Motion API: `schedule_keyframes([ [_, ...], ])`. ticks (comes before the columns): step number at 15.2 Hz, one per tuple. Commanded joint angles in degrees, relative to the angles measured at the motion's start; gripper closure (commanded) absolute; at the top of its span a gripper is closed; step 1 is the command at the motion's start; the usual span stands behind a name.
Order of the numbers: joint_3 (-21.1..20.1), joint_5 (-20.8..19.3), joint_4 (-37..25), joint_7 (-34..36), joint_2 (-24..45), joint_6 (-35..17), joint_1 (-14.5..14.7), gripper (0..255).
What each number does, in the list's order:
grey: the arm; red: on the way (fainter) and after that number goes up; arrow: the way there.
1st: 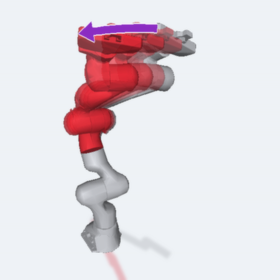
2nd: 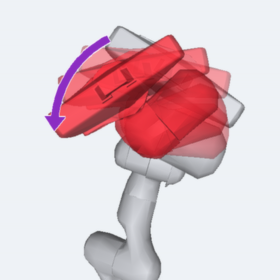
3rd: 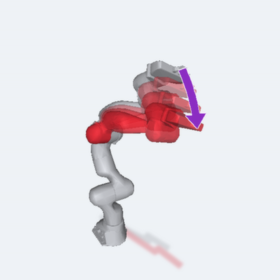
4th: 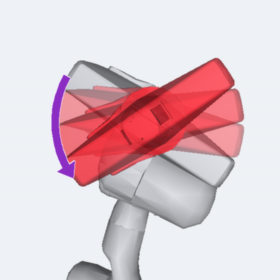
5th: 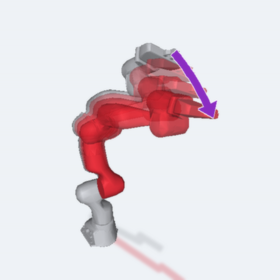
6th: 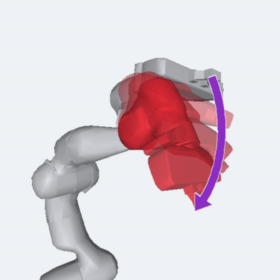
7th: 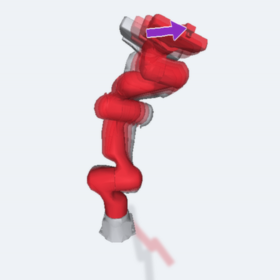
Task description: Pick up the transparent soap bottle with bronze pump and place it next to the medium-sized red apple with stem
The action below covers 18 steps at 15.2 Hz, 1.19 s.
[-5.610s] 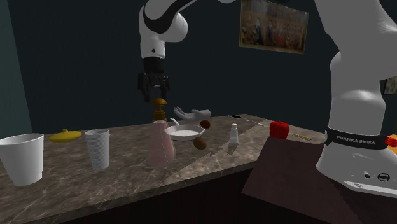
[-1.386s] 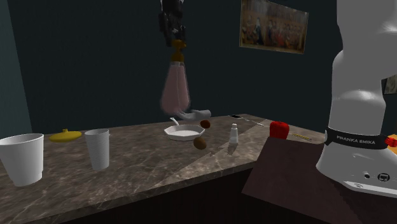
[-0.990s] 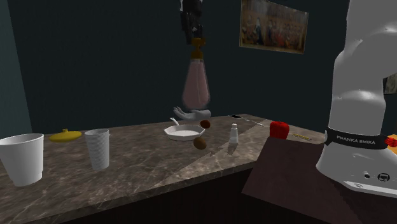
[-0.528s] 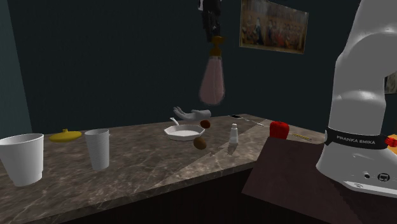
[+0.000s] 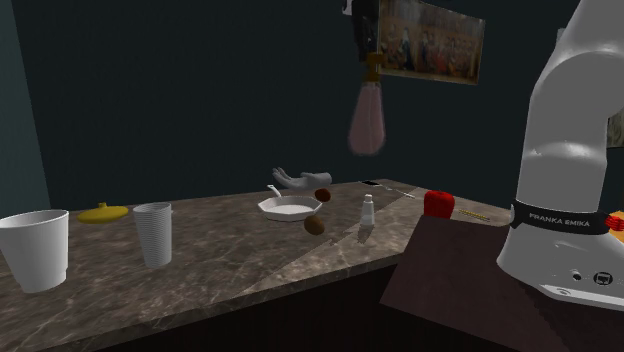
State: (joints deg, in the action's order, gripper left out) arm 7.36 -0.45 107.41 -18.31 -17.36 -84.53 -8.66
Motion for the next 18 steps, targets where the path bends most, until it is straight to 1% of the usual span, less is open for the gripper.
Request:
schedule_keyframes([
  [1, 1.52, -0.92, 1.32, -2.47, -1.72, 0.39, -0.97, 255],
  [5, 4.91, -2.88, 1.13, -7.63, -3.45, 2.20, -2.92, 255],
  [10, 9.45, -5.38, -0.54, -14.44, -4.28, 4.36, -5.20, 255],
  [18, 17.49, -8.64, -6.53, -26.39, -2.23, 7.33, -8.50, 255],
])
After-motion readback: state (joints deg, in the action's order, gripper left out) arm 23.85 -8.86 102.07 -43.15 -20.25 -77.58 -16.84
